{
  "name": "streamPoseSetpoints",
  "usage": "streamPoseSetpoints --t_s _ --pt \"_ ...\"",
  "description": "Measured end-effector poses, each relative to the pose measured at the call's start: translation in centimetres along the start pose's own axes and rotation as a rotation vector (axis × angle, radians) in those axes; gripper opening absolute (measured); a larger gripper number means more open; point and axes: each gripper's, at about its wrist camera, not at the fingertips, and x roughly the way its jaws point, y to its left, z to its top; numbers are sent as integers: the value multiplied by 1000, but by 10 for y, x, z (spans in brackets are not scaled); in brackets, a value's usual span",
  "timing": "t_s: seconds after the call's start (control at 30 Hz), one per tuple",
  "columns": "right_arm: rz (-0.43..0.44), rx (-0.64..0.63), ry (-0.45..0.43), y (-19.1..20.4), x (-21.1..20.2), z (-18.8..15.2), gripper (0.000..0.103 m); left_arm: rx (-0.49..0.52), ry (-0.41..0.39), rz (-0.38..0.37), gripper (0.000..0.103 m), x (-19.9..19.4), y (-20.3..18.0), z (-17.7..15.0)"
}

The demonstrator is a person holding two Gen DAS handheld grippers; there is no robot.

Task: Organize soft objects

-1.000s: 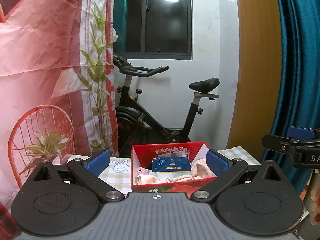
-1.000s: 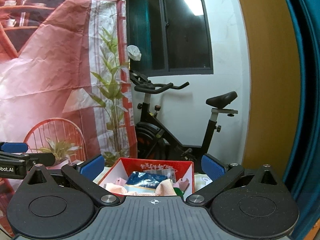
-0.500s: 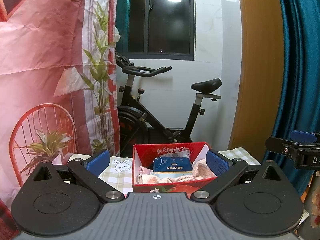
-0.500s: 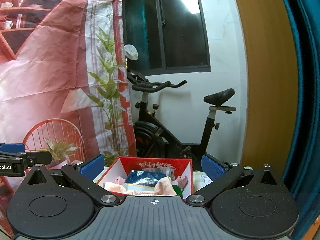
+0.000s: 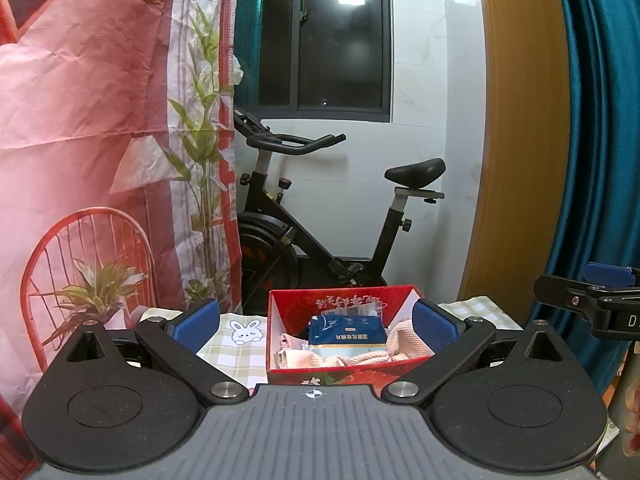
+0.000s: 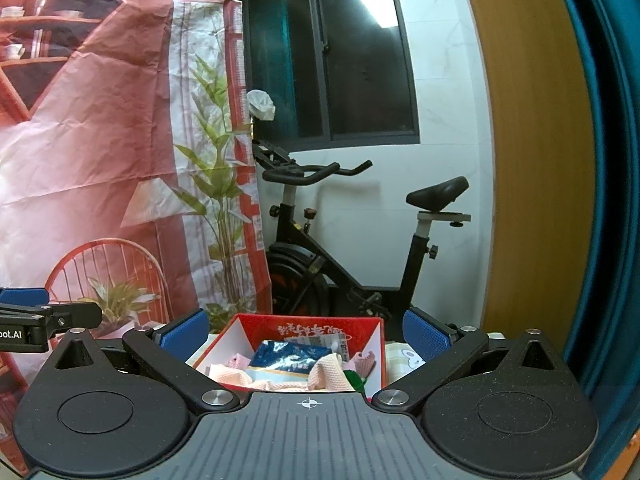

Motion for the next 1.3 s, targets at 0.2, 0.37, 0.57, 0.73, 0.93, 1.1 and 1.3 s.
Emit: streamPoseSetpoints --t_s 0.2,0.37,0.57,0.73,0.93,1.1,1.3 --pt "-1 0 2 1 1 0 103 2 0 7 103 -1 0 0" --pt "-4 1 5 1 1 -1 103 1 -1 8 103 -1 -1 0" --pt "-5 0 5 1 1 -2 103 1 -2 8 103 -1 0 0" --pt "-5 0 5 0 1 -2 103 -3 -2 9 103 -3 2 0" --pt "-9 -2 5 0 1 -3 103 -3 -2 9 103 -3 2 0" --pt "-9 -2 5 0 1 -2 103 -4 -1 9 103 -3 3 0" --pt "-9 -2 5 1 1 -2 103 -8 -1 1 103 -4 2 0"
